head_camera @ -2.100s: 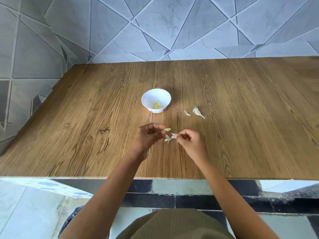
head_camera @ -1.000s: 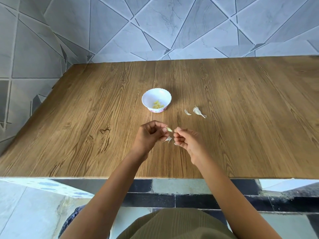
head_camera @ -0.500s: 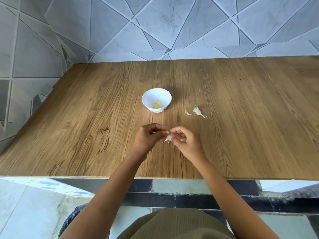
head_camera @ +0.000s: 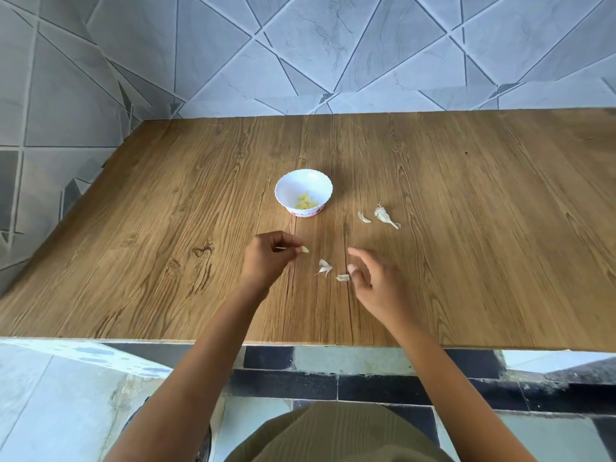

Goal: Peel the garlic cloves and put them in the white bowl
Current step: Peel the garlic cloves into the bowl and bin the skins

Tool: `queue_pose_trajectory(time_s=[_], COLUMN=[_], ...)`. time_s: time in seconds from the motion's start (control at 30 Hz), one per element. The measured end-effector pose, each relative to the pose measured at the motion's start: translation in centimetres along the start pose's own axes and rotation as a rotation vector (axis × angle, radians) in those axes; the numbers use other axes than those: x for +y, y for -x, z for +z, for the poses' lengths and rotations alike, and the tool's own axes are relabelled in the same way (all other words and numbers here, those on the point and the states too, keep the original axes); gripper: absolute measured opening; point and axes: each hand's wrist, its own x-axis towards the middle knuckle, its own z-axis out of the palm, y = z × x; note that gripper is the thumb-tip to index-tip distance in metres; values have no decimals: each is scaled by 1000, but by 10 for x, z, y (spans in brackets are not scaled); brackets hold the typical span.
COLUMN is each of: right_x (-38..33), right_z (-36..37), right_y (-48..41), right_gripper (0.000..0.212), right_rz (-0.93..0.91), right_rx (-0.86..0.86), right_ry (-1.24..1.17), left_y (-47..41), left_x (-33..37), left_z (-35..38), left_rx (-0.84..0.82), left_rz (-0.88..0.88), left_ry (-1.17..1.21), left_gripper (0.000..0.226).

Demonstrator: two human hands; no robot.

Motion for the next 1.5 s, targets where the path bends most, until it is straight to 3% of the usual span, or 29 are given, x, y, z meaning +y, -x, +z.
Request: queue_pose_trajectory(time_s=[0.13, 0.27, 0.37, 0.47, 0.67, 0.97, 1.1, 1.27, 1.4, 1.5], right_x=[11, 15, 14, 14, 14, 15, 16, 9, -6, -13], right_z=[0, -2, -2, -1, -3, -5, -5, -19, -31, -35], right_y=[13, 21, 22, 21, 22, 22, 23, 19, 5, -7], right_gripper=[45, 48, 59, 64, 64, 46, 41, 32, 24, 27], right_rz=[17, 50, 64, 63, 71, 112, 110, 202, 635, 920], right_rx=[-59, -98, -106, -101, -105, -59, 7, 73, 56, 77], right_ry=[213, 252, 262, 259, 250, 84, -8, -381, -1154, -1665], left_y=[-21, -32, -32, -23, -1, 14, 20, 15, 2, 3], left_x=[-10, -19, -20, -14, 0, 9, 4, 5, 22, 39], left_z=[-7, -7, -7, 0, 37, 62, 70, 71, 63, 68], left_rx=[153, 173, 148, 171, -165, -314, -244, -201, -182, -267], left_rz=[-20, -57, -3, 133, 316, 366, 428, 393, 315, 409], left_ry=[-146, -242, -369, -521, -620, -699, -823, -757, -455, -420], left_gripper=[21, 17, 11, 20, 33, 24, 19, 20, 16, 15])
